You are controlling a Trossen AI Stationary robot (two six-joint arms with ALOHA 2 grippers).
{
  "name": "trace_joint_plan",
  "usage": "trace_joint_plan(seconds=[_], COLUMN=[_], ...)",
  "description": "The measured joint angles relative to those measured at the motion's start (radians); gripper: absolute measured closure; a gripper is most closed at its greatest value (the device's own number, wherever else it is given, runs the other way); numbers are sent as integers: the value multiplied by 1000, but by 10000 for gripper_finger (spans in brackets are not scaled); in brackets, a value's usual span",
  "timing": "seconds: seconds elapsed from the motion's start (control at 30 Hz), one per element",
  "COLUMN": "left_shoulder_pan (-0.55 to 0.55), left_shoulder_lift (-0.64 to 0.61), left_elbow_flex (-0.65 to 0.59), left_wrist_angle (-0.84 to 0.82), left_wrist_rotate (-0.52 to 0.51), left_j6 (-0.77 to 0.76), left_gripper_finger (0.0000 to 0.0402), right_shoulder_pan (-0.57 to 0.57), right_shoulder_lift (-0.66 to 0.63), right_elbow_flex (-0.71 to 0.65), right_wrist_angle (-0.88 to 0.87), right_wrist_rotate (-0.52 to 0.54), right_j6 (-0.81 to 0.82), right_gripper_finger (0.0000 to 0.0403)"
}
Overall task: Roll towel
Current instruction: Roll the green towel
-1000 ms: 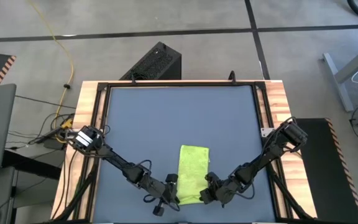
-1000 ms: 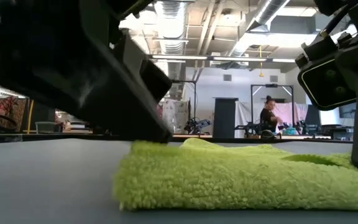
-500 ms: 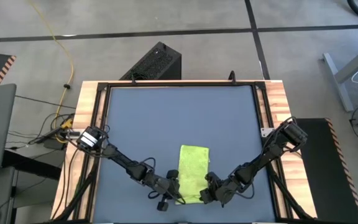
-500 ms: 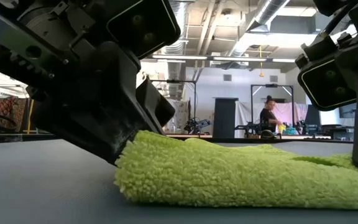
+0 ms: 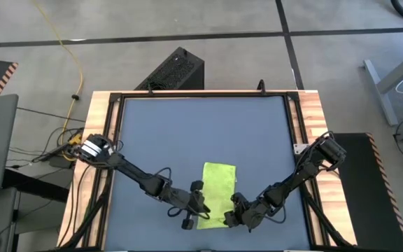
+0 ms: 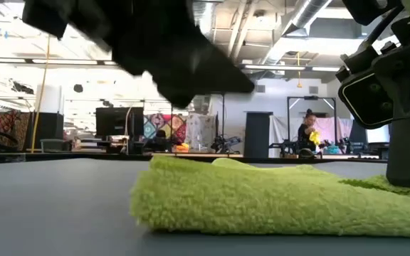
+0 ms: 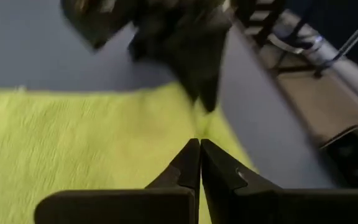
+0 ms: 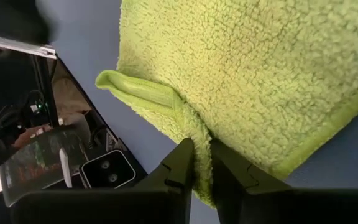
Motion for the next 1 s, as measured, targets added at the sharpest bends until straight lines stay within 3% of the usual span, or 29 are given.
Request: trace_joint_plan(seconds=[0.17, 0.3, 0.47, 0.67, 1.0], left_shoulder_pan=[-12, -27, -27, -26, -26], left_shoulder_lift=[-10, 44, 125, 141, 141], left_elbow_flex=[0, 0, 2, 2, 2], left_wrist_angle=[53, 61, 196, 151, 93], left_wrist_rotate=[95, 121, 207, 148, 147], left_j6=[-35, -106, -182, -186, -187], left_gripper_finger=[401, 401, 401, 401, 401], right_shoulder_pan=[0, 0, 0, -4, -5], right_shoulder_lift=[0, 0, 0, 0, 0], right_elbow_flex=[0, 0, 0, 0, 0], right_wrist_angle=[0, -1, -2, -2, -2], right_wrist_rotate=[0, 2, 14, 14, 15], right_j6=[1, 5, 13, 17, 17], right_gripper_finger=[326, 326, 326, 326, 325])
